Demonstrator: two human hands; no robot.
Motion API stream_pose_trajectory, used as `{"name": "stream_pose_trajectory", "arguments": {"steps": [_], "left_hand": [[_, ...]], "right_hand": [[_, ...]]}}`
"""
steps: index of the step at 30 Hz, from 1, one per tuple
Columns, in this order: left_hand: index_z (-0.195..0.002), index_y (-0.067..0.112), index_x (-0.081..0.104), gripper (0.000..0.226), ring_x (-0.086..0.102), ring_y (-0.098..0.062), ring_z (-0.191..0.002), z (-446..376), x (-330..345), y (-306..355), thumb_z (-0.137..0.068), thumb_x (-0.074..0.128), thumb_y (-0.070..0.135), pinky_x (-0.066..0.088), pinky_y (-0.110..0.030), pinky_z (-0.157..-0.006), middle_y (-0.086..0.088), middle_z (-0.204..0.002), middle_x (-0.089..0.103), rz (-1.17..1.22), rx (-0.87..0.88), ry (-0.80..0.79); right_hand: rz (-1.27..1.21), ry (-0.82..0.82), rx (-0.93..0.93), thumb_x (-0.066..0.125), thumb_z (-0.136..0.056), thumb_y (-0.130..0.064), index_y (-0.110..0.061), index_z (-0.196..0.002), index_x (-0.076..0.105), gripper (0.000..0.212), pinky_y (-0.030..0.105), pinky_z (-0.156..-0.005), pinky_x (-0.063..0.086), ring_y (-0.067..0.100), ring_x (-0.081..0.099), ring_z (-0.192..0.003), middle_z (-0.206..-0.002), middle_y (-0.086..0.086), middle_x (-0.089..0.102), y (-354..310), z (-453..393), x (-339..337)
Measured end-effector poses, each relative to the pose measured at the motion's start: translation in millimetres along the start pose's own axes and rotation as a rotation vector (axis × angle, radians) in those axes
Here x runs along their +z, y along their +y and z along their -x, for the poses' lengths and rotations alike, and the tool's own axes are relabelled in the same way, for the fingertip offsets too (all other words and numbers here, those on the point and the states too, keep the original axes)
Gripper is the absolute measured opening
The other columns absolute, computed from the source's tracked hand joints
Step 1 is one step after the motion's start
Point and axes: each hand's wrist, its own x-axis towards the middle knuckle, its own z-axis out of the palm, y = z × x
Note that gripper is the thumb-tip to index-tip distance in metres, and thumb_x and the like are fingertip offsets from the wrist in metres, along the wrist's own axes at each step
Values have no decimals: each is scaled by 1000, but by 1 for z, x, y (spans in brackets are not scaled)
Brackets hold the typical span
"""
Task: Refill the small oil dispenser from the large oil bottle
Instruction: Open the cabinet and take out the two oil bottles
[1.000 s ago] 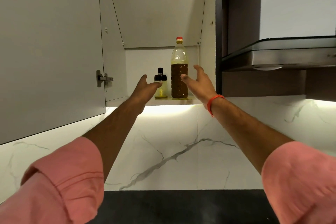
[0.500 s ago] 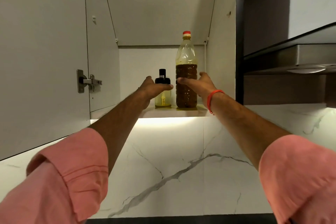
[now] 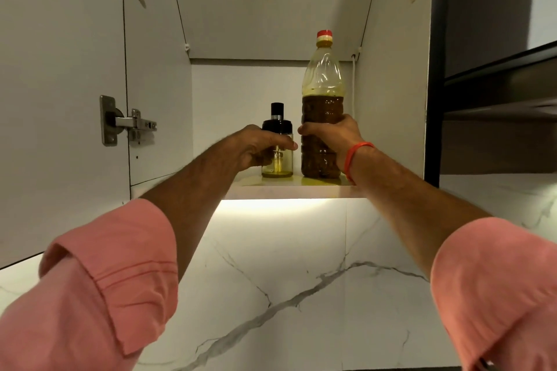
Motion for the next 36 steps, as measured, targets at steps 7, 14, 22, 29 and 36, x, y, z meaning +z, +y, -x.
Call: {"name": "stream_pose_trajectory", "arguments": {"steps": [7, 14, 22, 29, 36], "left_hand": [[-112, 12, 64, 46, 73, -22, -99, 11, -1, 5, -74, 89, 18, 58, -29, -73, -11, -110, 74, -16, 82, 83], [-118, 11, 62, 48, 71, -19, -92, 48, -13, 19, -77, 87, 19, 59, -35, -86, -10, -109, 73, -13, 134, 57], [-126, 9, 62, 57, 73, -21, -98, 114, -18, 32, -75, 88, 18, 59, -36, -89, -12, -115, 73, 11, 144, 45], [-126, 8, 63, 55, 72, -24, -103, 177, -11, 31, -77, 87, 17, 59, -33, -82, -13, -114, 73, 41, 153, 52], [-117, 9, 69, 46, 70, -28, -102, 233, 0, -3, -75, 87, 11, 58, -36, -89, -14, -112, 74, 39, 135, 80]], "right_hand": [[-49, 13, -18, 92, -47, -25, -26, -117, 59, 77, 51, -81, 62, 28, 76, -85, -101, 4, 74, 1, 2, -2], [-73, -29, -34, 92, -45, -27, -26, -121, 60, 83, 53, -84, 60, 30, 75, -91, -105, 5, 74, -15, 33, -17], [-105, -76, -92, 92, -49, -27, -25, -122, 60, 79, 52, -83, 61, 29, 75, -92, -107, 6, 75, -59, 98, -42], [-108, -148, -111, 87, -71, -16, -22, -127, 56, 64, 39, -74, 57, 25, 71, -95, -110, 5, 71, -67, 165, -60], [-97, -161, -85, 87, -71, -10, -21, -122, 58, 60, 29, -62, 54, 17, 72, -84, -104, 2, 72, -33, 224, -70]]}}
